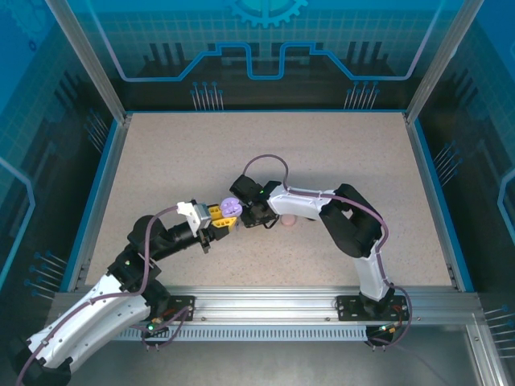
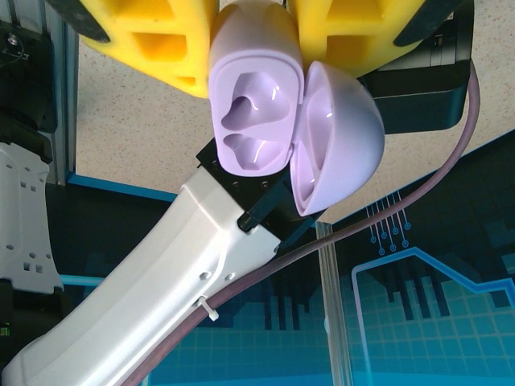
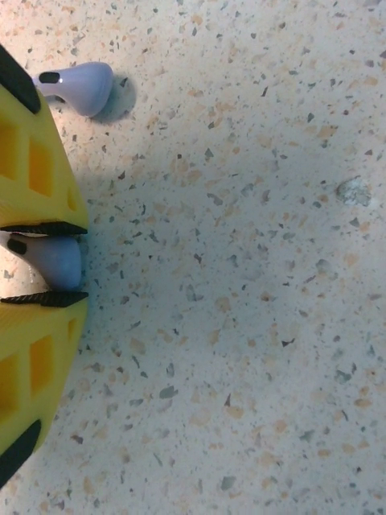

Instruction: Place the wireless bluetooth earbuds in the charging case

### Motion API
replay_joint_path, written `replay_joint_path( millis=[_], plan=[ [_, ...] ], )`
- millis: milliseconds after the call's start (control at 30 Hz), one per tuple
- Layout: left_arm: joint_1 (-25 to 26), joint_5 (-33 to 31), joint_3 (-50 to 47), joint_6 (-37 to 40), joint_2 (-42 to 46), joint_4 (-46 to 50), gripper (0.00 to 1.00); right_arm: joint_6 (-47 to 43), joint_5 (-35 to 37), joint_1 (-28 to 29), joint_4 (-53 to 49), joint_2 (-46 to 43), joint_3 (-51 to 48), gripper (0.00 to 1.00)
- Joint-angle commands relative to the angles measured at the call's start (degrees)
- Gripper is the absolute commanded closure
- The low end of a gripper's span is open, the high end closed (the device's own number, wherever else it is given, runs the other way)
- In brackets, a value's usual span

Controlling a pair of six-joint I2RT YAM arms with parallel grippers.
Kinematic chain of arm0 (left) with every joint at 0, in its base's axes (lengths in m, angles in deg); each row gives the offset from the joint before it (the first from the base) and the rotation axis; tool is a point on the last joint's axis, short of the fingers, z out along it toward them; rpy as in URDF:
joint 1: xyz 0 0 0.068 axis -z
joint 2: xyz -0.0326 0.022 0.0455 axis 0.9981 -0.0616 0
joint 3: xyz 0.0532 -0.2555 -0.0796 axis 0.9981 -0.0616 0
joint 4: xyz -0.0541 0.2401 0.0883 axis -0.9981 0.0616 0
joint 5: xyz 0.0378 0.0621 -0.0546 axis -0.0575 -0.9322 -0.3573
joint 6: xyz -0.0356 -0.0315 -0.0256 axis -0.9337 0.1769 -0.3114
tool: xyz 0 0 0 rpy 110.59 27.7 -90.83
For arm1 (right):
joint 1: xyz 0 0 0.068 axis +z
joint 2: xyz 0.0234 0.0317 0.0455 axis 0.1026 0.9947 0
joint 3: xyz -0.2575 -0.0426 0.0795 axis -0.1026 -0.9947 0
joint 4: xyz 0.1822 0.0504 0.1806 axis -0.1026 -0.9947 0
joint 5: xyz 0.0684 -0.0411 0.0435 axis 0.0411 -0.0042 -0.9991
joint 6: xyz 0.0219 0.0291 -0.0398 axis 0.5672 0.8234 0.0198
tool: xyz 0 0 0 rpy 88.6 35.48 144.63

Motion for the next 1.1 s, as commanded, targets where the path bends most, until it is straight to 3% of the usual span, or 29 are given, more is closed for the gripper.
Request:
replay_joint_path(
  millis=[0, 433, 1067],
  plan=[
    [0.4, -0.4, 0.2, 1.1, 0.5, 0.1, 0.9, -0.7, -1.6, 1.0, -1.0, 1.7, -0.7, 0.75],
    [0.4, -0.4, 0.0, 0.7, -0.2, -1.1, 0.9, -2.0, -1.8, -1.0, 4.0, -8.4, -6.5, 0.78],
    [0.4, -1.6, -0.6, -1.1, -14.4, -13.1, 0.9, -3.5, 8.0, -2.5, 6.2, -46.0, -19.8, 0.78]
  ],
)
